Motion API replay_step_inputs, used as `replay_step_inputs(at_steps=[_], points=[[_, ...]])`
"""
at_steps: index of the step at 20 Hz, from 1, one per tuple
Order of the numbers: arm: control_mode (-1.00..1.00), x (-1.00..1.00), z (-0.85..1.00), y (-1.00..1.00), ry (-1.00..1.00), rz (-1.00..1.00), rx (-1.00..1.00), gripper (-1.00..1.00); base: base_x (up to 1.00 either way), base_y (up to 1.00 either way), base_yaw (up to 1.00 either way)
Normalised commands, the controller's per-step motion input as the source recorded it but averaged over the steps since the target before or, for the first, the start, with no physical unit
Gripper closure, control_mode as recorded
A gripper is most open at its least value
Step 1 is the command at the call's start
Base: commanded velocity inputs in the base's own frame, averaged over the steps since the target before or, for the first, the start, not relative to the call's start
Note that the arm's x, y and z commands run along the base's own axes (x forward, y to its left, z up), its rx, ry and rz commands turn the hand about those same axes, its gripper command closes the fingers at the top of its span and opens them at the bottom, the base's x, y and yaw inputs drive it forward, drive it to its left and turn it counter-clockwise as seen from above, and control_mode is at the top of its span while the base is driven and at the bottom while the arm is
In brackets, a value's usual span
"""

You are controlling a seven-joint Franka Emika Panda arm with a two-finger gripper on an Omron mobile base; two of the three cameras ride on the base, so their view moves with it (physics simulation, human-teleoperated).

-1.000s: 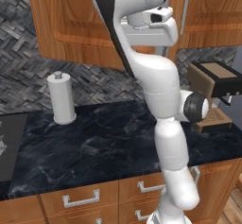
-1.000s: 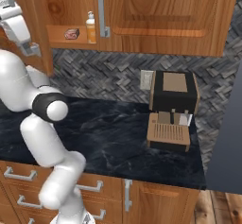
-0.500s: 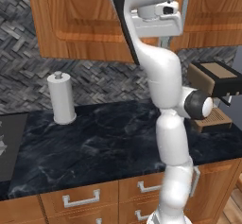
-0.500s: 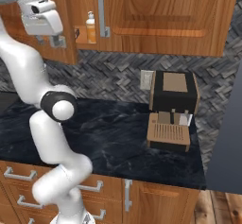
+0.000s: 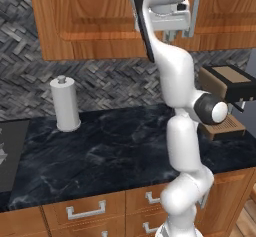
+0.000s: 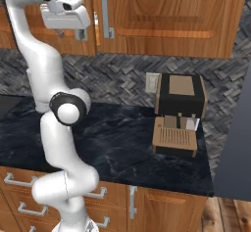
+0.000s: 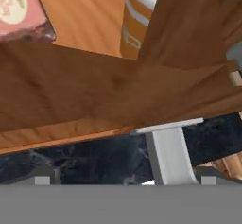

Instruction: Pick up the soap dispenser and bar soap from the sink, and place them back in the cabinet, and close the cabinet doors.

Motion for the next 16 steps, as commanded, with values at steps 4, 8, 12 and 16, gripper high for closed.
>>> replay_step_inputs(at_steps=[4, 8, 12, 16], points=[[-1.00, 0.23, -0.21, -0.49, -0.72, 0.25, 0.07, -1.00, 0.00, 0.00, 0.00], [-1.00, 0.19, -0.20, -0.53, -0.69, 0.25, 0.09, -1.00, 0.00, 0.00, 0.00], [-1.00, 0.16, -0.17, -0.58, -0.66, 0.25, 0.11, -1.00, 0.00, 0.00, 0.00], [-1.00, 0.09, -0.14, -0.54, -0.55, 0.23, 0.11, -1.00, 0.00, 0.00, 0.00]])
